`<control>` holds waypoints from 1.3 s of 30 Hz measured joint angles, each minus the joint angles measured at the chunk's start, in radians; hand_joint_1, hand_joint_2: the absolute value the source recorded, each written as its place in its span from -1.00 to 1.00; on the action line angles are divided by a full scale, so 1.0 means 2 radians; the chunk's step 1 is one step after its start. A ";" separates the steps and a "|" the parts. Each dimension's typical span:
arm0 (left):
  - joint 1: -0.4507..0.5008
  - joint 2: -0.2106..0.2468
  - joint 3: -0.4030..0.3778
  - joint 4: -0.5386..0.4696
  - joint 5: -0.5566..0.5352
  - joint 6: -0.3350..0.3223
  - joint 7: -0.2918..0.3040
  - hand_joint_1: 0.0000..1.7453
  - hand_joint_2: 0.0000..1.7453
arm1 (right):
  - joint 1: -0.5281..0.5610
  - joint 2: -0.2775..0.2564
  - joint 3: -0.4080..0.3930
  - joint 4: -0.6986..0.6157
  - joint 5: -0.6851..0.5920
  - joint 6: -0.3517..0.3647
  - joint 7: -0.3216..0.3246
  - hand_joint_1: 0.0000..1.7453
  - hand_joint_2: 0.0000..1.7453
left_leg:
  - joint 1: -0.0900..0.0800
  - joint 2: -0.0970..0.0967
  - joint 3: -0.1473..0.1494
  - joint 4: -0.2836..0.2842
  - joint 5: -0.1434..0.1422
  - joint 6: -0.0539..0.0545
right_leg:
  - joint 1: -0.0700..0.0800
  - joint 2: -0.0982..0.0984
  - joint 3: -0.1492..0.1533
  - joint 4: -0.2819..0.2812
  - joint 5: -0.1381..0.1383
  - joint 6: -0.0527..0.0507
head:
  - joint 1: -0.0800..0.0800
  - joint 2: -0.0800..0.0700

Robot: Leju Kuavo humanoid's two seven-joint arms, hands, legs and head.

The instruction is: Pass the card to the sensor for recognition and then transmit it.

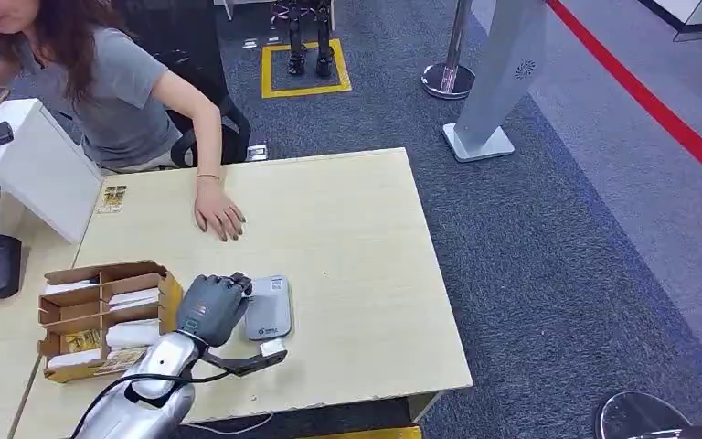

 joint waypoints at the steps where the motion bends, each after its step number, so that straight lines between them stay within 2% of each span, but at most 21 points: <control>1: 0.000 0.000 -0.001 0.001 0.002 0.000 -0.002 1.00 1.00 | 0.000 0.000 0.000 0.000 0.000 0.000 0.000 -1.00 1.00 | 0.000 0.000 0.000 0.000 0.000 0.000 | 0.000 0.000 0.000 0.000 0.000 0.000 | 0.000 0.000; 10: -0.008 0.000 -0.015 0.010 0.010 -0.003 -0.014 1.00 1.00 | -0.003 0.000 0.000 0.000 -0.002 0.001 0.000 -1.00 1.00 | 0.000 0.000 0.000 0.000 0.000 0.000 | 0.000 0.000 0.000 0.000 0.000 0.000 | 0.000 0.000; 13: -0.008 0.000 -0.017 0.011 0.009 0.006 -0.013 1.00 1.00 | -0.003 0.000 0.000 0.000 -0.002 0.001 0.000 -1.00 1.00 | 0.000 0.000 0.000 0.000 0.000 0.000 | 0.000 0.000 0.000 0.000 0.000 0.000 | 0.000 0.000; 17: -0.008 0.000 -0.019 0.011 -0.011 0.038 0.005 1.00 1.00 | -0.003 0.000 0.000 0.000 -0.005 -0.001 0.000 -1.00 1.00 | 0.000 0.000 0.000 0.000 0.000 0.000 | 0.000 0.000 0.000 0.000 0.000 0.000 | 0.000 0.000; 21: -0.008 0.003 -0.019 0.010 -0.021 0.044 0.016 1.00 1.00 | -0.002 0.000 0.000 0.000 -0.006 -0.001 0.000 -1.00 1.00 | 0.000 0.000 0.000 0.000 0.000 0.000 | 0.000 0.000 0.000 0.000 0.000 0.000 | 0.000 0.000; 24: -0.008 0.015 -0.017 -0.008 -0.042 0.069 0.039 1.00 1.00 | -0.002 0.000 0.000 0.000 -0.008 -0.002 -0.001 -1.00 1.00 | 0.000 0.000 0.000 0.000 0.000 0.000 | 0.000 0.000 0.000 0.000 0.000 0.000 | 0.000 0.000; 28: -0.009 0.036 0.011 -0.045 -0.055 0.097 0.050 1.00 1.00 | -0.002 0.000 0.000 0.000 -0.009 -0.004 -0.002 -1.00 1.00 | 0.000 0.000 0.000 0.000 0.000 0.000 | 0.000 0.000 0.000 0.000 0.000 0.000 | 0.000 0.000; 33: -0.009 0.062 0.065 -0.084 -0.064 0.107 0.050 1.00 1.00 | -0.001 0.000 0.000 0.000 -0.008 -0.004 -0.002 -1.00 1.00 | 0.000 0.000 0.000 0.000 0.000 0.000 | 0.000 0.000 0.000 0.001 0.000 0.000 | 0.000 0.000; 39: -0.019 0.093 0.119 -0.089 -0.056 0.109 0.045 1.00 1.00 | -0.002 0.000 0.000 0.000 -0.006 -0.003 -0.002 -1.00 1.00 | 0.000 0.000 0.000 0.000 0.000 0.000 | 0.000 0.000 0.000 0.001 0.000 0.000 | 0.000 0.000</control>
